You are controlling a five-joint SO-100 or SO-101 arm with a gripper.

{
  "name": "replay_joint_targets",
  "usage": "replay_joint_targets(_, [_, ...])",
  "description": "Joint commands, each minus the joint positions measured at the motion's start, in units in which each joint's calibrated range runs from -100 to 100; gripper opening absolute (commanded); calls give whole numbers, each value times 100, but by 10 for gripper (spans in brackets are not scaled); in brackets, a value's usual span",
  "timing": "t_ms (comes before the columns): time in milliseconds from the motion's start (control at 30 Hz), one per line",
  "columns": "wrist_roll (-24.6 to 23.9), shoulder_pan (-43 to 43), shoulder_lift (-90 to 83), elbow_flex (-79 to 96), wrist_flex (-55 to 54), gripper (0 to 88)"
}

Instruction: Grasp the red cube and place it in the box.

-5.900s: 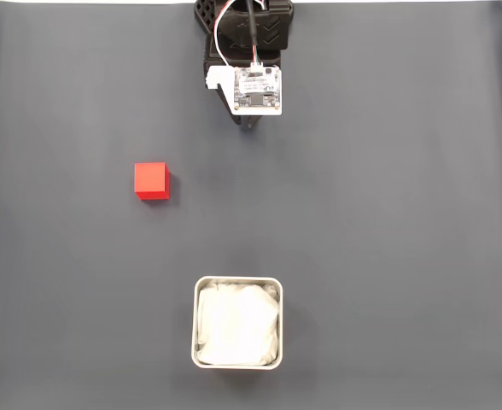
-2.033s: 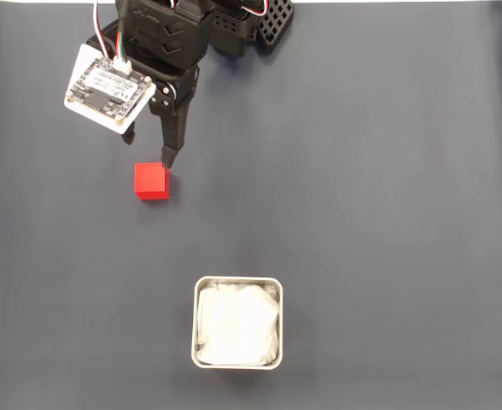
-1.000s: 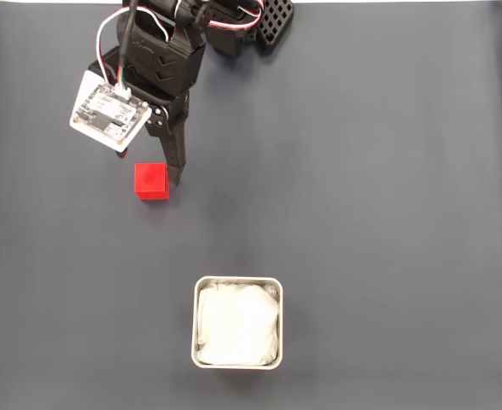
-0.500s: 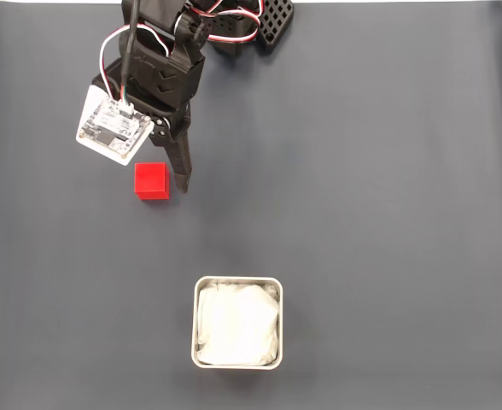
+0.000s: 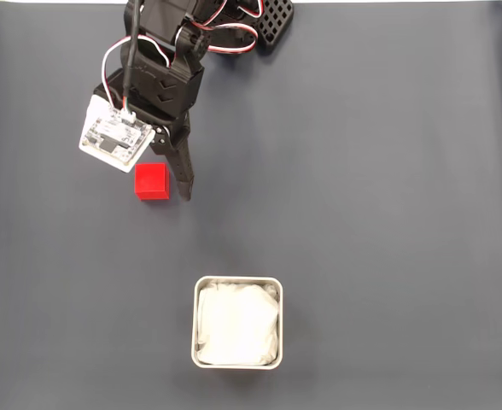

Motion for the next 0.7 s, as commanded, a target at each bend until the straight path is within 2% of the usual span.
replay_joint_targets(0, [49,62,46,-15,-182,342])
replay_joint_targets(667, [112,126,462,368,-797,362])
